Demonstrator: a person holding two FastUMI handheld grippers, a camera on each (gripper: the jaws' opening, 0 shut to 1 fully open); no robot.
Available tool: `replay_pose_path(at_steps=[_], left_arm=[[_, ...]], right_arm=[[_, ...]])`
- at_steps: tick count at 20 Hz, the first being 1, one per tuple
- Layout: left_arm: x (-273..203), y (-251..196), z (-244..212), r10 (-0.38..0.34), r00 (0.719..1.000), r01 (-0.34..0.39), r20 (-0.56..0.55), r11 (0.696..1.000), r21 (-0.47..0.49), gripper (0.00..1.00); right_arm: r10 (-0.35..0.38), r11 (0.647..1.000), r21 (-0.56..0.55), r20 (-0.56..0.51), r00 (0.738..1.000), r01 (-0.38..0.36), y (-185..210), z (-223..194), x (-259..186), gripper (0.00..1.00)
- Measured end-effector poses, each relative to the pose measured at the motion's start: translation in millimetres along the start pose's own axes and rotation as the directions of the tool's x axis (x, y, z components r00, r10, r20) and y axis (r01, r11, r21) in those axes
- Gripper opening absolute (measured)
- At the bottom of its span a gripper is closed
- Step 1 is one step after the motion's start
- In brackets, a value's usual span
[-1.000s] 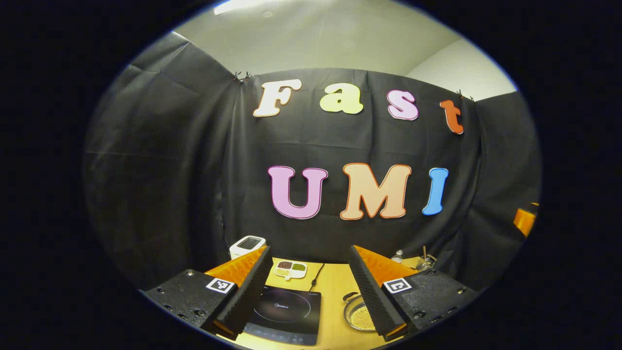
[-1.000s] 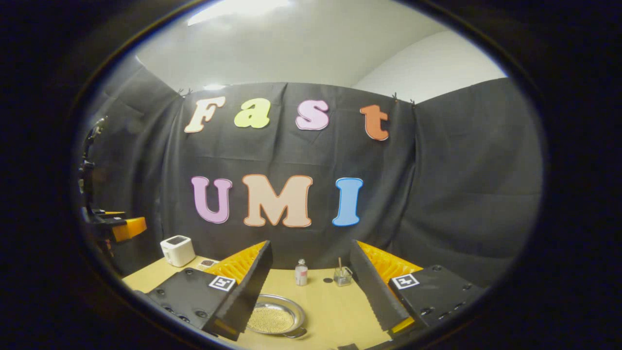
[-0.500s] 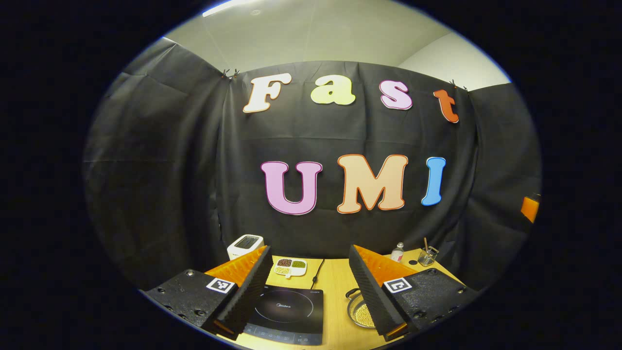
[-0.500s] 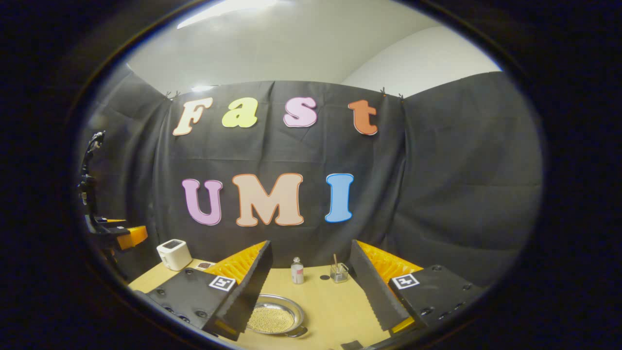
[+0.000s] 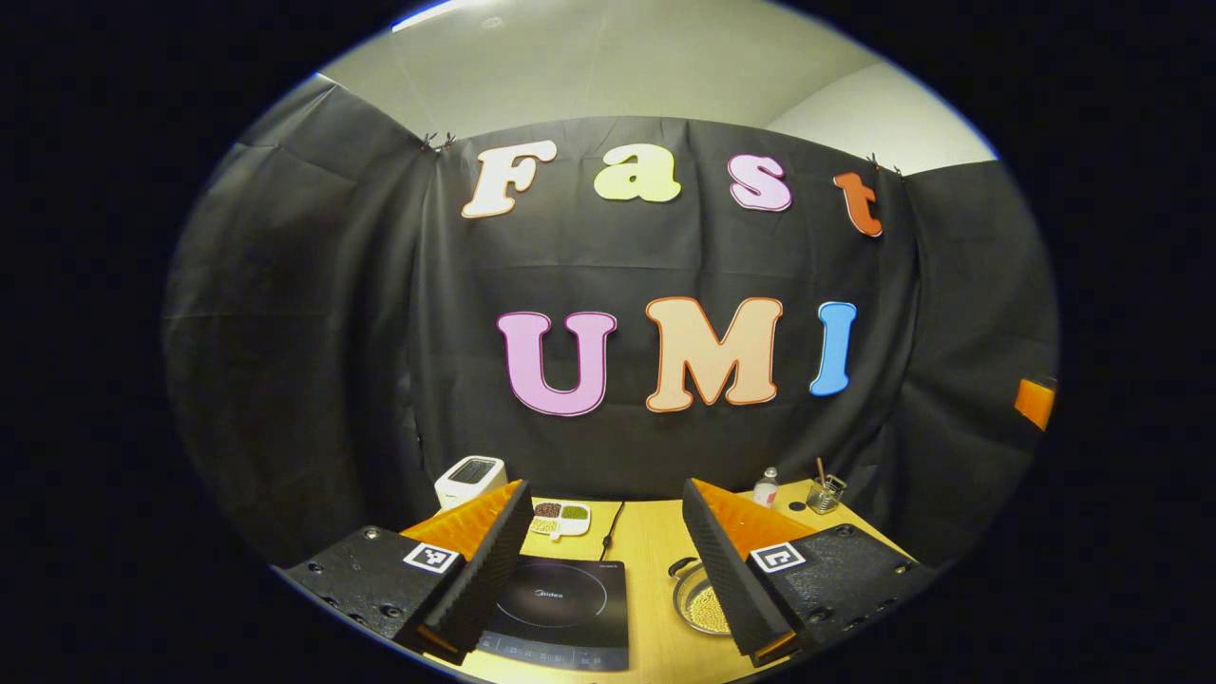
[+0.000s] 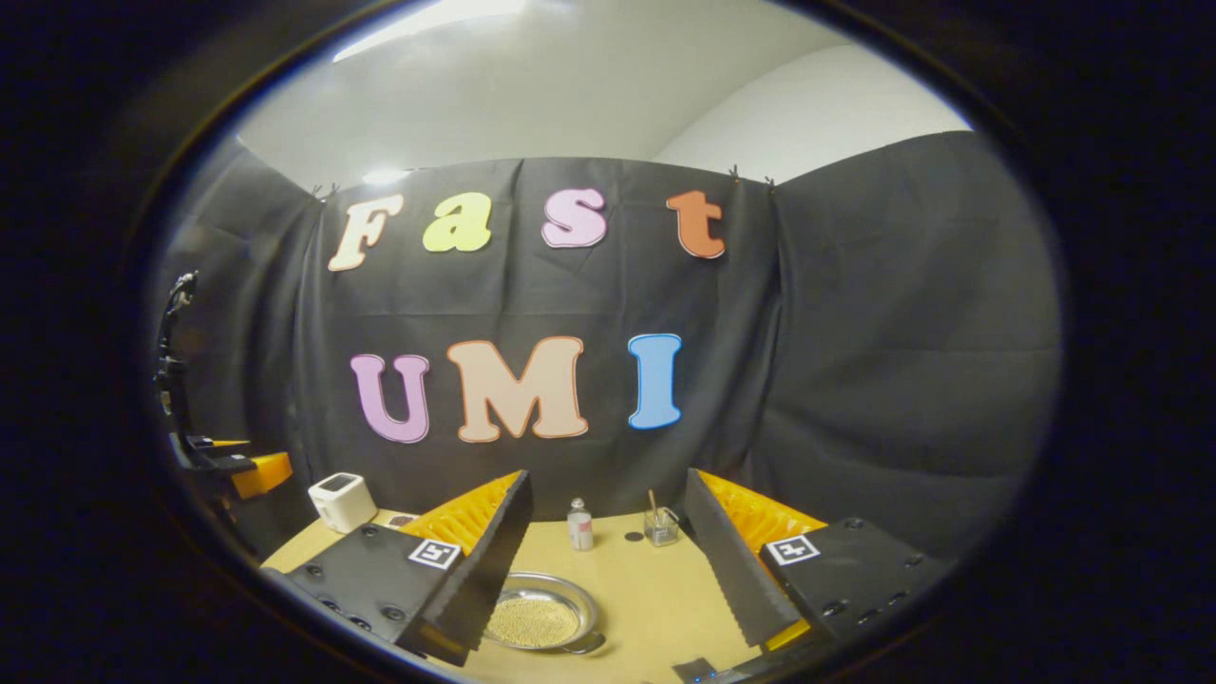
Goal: First push the handle of the pot to place it horizontally, then grasp the pot with both hands and set it on the induction cooktop.
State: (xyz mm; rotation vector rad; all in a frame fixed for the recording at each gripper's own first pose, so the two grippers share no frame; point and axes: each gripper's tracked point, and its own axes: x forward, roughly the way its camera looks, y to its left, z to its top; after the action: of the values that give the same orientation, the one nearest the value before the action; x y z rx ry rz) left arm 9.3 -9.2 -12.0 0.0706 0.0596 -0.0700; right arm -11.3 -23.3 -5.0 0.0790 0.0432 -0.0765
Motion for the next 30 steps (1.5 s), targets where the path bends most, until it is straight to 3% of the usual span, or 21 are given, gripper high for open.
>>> replay_pose_path(at_steps=[2,4,5,6,7,9,10,11,14,15,16,17,25,28,29,30], left_arm=[[-3,2,0,0.002,1.0,-0.002,0.004,1.0,0.006,0.92],[-5,4,-1,0.003,1.0,-0.004,0.003,1.0,0.011,0.92],[-6,6,-1,0.003,1.0,-0.003,0.003,1.0,0.011,0.93],[-8,5,-2,0.001,1.0,-0.001,0.004,1.0,0.01,0.93],[-10,4,-3,-0.003,1.0,0.002,0.004,1.0,0.009,0.96],[-12,2,-4,-0.008,1.0,0.008,0.0,1.0,0.017,0.92],[-13,1,-5,-0.013,1.0,0.013,-0.001,1.0,0.023,0.92],[-14,-1,-5,-0.02,1.0,0.02,-0.002,0.999,0.027,0.96],[-16,-8,-6,-0.041,0.999,0.041,0.003,0.999,0.035,0.92],[-17,-10,-6,-0.047,0.999,0.047,0.002,0.998,0.037,0.93],[-16,-12,-8,-0.053,0.999,0.053,0.0,0.998,0.038,0.93],[-16,-13,-9,-0.058,0.998,0.058,-0.003,0.998,0.038,0.93],[-14,3,-31,-0.046,0.998,0.046,-0.038,0.999,0.004,0.95],[-12,21,-40,-0.008,0.999,0.008,-0.045,1.0,-0.011,0.99],[-12,28,-43,0.006,0.999,-0.007,-0.053,1.0,-0.014,0.93],[-11,34,-46,0.02,0.998,-0.021,-0.06,1.0,-0.019,0.95]], right_arm=[[0.004,1.0,0.002,-0.002,1.0,-0.004,2,-1,-2,1.0],[0.013,1.0,0.003,0.0,1.0,-0.013,5,-1,-6,0.96],[0.021,1.0,0.004,-0.003,1.0,-0.021,7,-2,-7,1.0],[0.027,1.0,0.005,-0.002,1.0,-0.027,9,-3,-7,0.96],[0.037,0.999,0.01,-0.003,0.999,-0.037,12,-2,-8,0.87],[0.055,0.998,0.021,-0.011,0.998,-0.054,14,-5,-6,0.7],[0.059,0.998,0.025,-0.014,0.998,-0.059,15,-6,-9,0.68],[0.059,0.998,0.023,-0.013,0.998,-0.059,15,-6,-10,0.54],[0.023,1.0,0.0,-0.003,1.0,-0.023,6,-7,-7,0.2],[0.021,1.0,-0.008,-0.013,1.0,-0.021,5,-9,-8,0.0],[0.016,1.0,-0.012,-0.022,1.0,-0.016,6,-14,-8,0.0],[0.016,1.0,-0.01,-0.032,0.999,-0.016,6,-16,-7,0.06],[0.033,0.999,0.016,-0.15,0.988,-0.031,22,-67,-5,0.06],[0.087,0.996,0.041,-0.23,0.969,-0.08,43,-101,-3,0.06],[0.106,0.994,0.046,-0.257,0.961,-0.097,49,-112,-3,0.06],[0.127,0.992,0.052,-0.285,0.95,-0.117,55,-125,-3,0.07]])
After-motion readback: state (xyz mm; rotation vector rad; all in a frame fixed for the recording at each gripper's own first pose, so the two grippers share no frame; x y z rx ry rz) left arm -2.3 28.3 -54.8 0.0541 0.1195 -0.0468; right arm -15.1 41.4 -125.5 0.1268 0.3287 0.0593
